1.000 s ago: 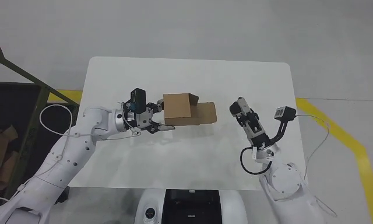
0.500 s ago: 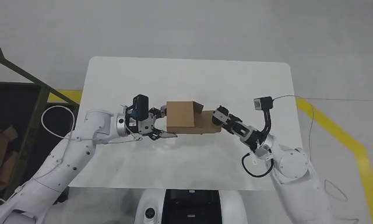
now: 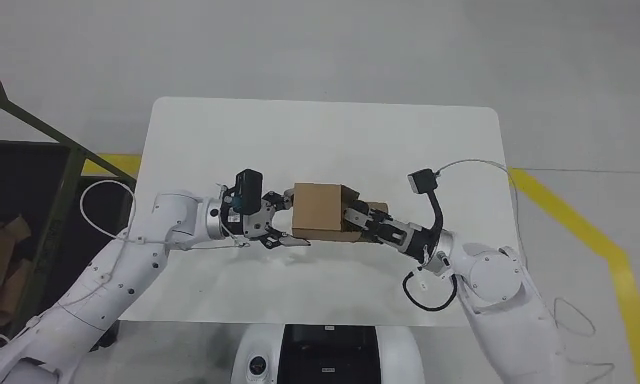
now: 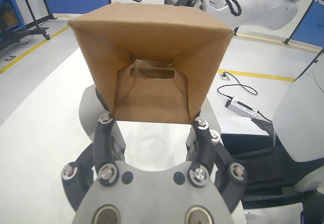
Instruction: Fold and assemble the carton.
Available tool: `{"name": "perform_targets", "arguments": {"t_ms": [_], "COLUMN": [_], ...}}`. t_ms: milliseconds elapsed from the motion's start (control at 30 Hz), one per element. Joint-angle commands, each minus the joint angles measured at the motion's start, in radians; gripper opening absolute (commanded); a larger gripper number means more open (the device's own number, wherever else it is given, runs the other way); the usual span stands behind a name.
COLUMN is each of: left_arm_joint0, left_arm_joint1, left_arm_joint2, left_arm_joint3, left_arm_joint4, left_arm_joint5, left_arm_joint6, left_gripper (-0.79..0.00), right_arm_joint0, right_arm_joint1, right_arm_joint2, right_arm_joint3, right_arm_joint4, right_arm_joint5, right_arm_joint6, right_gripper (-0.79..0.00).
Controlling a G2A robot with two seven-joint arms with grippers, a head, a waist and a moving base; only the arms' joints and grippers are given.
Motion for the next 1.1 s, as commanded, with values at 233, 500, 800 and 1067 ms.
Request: {"name": "perform_targets", "arguments": {"t_ms": [233, 500, 800, 1067], "left_arm_joint0": [-0.02, -0.038, -0.067, -0.084], "left_arm_joint1": [0.018, 0.028, 0.032, 0.036], "left_arm_joint2": [0.035, 0.071, 0.107, 0.135], "left_arm_joint3": [0.001, -0.001, -0.002, -0.003], "left_arm_joint4": [0.009, 0.021, 0.031, 0.037], "left_arm_joint5": [0.0, 0.0, 0.0, 0.0], "left_arm_joint6": [0.043, 0.069, 0.086, 0.1], "left_gripper": [-0.462, -0.462, -0.462, -0.462], "right_arm_joint0": [0.051, 0.056, 0.08, 0.104], "right_arm_joint1": [0.011, 0.017, 0.015, 0.011], "right_arm_joint2": [0.006, -0.023, -0.083, -0.136], "right_arm_joint3": [0.023, 0.014, 0.026, 0.041], "right_arm_joint4": [0.042, 0.079, 0.089, 0.1], "right_arm_joint5": [0.046, 0.063, 0.064, 0.051], "right_arm_joint6": [0.089, 0.129, 0.115, 0.083], "right_gripper": [-0.785, -0.785, -0.785, -0.785]}}
